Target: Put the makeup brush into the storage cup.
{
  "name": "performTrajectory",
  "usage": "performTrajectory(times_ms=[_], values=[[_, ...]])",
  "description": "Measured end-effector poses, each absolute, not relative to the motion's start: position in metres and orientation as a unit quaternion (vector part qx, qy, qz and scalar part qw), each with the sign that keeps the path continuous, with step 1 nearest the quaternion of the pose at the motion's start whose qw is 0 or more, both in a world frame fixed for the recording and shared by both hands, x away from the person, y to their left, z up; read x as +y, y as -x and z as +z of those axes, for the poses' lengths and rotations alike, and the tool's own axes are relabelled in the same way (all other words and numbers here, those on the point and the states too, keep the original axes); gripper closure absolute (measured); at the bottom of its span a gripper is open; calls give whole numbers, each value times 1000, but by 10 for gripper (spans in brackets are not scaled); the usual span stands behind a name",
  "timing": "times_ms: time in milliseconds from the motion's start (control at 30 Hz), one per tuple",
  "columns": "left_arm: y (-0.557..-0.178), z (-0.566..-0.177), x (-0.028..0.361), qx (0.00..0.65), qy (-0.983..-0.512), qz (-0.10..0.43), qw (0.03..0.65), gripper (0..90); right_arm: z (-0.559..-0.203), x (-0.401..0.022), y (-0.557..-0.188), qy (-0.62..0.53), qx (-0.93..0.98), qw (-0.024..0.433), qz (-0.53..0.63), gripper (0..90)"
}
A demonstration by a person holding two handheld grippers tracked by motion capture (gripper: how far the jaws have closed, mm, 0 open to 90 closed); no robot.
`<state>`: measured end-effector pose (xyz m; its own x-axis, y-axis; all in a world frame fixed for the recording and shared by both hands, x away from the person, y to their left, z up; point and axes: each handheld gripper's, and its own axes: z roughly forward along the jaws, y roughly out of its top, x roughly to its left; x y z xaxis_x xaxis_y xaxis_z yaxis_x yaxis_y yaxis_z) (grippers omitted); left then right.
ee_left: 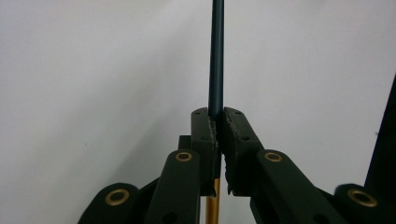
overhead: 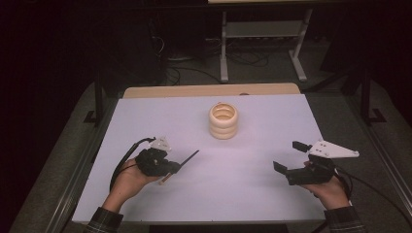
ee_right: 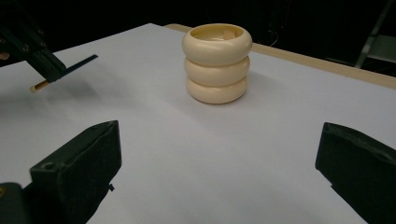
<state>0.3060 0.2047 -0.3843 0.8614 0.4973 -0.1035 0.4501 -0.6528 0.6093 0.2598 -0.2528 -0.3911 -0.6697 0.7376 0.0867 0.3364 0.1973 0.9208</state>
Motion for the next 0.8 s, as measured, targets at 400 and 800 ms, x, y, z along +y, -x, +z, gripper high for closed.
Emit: performTrajectory(times_ms=[400,800], values=[[-306,-378,214,237,-889,34,391,840,-387,-251,-261,-346,759,180,522,0],[-307,-375,218,198,-875,12,443,840,-377,-241,-269,-293,794,127,517,0]])
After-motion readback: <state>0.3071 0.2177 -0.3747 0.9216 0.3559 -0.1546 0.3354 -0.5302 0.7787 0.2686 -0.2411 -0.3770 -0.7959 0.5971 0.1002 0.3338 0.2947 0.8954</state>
